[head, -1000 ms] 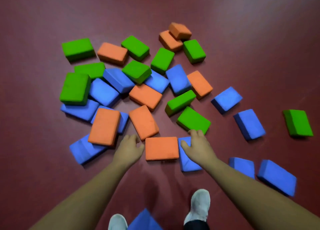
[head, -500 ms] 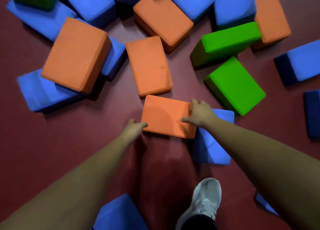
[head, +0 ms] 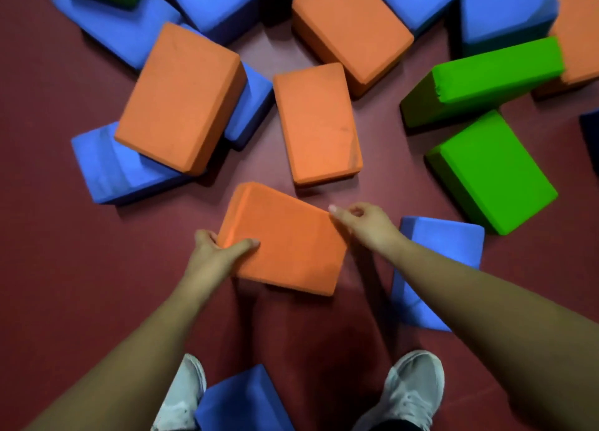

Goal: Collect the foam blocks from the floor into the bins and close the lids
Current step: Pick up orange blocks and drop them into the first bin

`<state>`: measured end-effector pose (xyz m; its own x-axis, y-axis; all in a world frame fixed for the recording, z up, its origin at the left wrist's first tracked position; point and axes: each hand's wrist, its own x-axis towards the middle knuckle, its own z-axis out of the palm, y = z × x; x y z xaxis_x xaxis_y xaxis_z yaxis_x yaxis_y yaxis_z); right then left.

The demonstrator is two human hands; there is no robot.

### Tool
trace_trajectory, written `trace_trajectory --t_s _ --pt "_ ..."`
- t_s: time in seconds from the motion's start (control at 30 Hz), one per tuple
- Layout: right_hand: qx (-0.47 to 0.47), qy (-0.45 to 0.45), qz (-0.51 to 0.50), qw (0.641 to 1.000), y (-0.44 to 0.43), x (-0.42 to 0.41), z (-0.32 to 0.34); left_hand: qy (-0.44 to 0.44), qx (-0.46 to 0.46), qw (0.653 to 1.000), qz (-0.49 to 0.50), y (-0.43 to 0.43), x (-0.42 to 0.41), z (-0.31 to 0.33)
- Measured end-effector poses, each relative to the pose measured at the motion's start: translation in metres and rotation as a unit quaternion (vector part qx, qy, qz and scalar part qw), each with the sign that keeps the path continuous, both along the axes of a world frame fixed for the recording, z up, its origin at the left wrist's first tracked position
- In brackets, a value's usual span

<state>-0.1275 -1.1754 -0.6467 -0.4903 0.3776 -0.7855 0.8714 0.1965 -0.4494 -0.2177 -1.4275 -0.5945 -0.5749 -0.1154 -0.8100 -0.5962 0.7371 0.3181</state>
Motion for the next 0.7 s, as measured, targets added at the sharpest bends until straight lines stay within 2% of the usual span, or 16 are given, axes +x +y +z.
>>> trace_trajectory --t_s 0.1,0.17,0.3,0.4,0.53,0.7 --pt "0.073 0.014 -0.097 0.993 0.013 -0.059 -0.002 0.093 -0.02 0.995 0.026 -0.019 -0.019 0.006" --pt "0.098 -0.011 -0.107 0.989 0.021 -0.093 -0.012 0.152 -0.022 0.988 0.01 -0.022 -0.03 0.007" --pt "0.111 -0.05 -0.107 0.987 0.016 -0.12 -0.05 0.218 -0.017 0.975 -0.045 -0.023 -0.043 -0.007" --pt "0.137 -0.029 -0.124 0.982 0.017 -0.116 -0.059 0.246 -0.022 0.968 -0.055 -0.016 -0.044 -0.011" --pt "0.119 0.037 -0.161 0.979 0.019 -0.1 -0.046 0.258 -0.032 0.964 -0.061 -0.012 -0.032 -0.007" --pt "0.2 0.103 -0.141 0.964 0.006 -0.102 0.022 0.229 -0.037 0.971 -0.054 -0.015 -0.023 0.02"
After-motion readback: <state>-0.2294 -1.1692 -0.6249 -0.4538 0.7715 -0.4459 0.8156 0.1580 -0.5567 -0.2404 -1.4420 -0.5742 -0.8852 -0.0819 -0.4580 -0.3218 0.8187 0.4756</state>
